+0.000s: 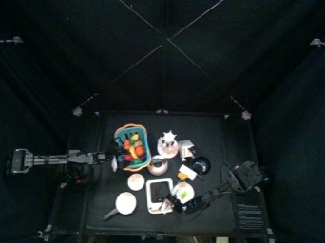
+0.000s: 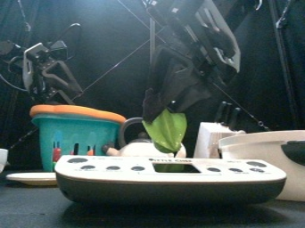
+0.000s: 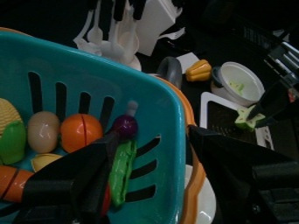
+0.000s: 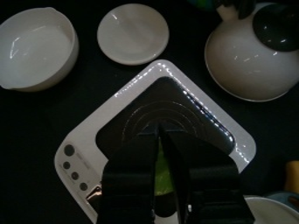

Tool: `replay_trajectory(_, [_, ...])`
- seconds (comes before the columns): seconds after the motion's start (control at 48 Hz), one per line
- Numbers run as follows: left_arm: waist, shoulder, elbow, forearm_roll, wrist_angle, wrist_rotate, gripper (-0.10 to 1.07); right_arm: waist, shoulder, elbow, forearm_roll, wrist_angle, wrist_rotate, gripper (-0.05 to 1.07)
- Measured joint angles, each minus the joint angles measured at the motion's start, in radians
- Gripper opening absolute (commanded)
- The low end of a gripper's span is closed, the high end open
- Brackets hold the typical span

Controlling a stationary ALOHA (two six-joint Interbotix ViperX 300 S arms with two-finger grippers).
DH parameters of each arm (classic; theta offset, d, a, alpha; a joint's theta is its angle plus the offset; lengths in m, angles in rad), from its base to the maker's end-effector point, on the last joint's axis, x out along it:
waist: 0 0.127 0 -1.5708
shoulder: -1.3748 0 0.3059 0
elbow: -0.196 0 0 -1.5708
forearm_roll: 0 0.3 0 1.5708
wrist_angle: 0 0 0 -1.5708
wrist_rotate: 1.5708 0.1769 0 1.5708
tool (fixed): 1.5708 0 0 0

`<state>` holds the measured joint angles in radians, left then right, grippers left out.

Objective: Grab other starfruit half on stove

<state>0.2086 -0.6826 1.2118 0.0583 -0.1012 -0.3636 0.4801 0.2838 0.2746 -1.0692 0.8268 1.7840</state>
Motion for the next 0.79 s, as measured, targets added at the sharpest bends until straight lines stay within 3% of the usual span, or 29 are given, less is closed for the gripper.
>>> replay_trajectory(0.188, [-0.002, 0.0, 0.003, 0.0, 0.0, 0.0, 0.98, 0.0, 0.0, 0.0, -0.021, 0.002, 0.0, 0.6])
replay_trajectory(0.354, [-0.002, 0.0, 0.006, 0.0, 0.0, 0.0, 0.98, 0.0, 0.0, 0.0, -0.012, 0.002, 0.0, 0.89])
replay_trajectory(0.458, [-0.002, 0.0, 0.008, 0.0, 0.0, 0.0, 0.98, 0.0, 0.0, -0.002, 0.048, 0.005, 0.002, 1.04])
replay_trajectory(0.792, [-0.003, 0.0, 0.008, 0.0, 0.0, 0.0, 0.98, 0.002, -0.002, -0.021, 0.241, 0.103, 0.009, 1.04])
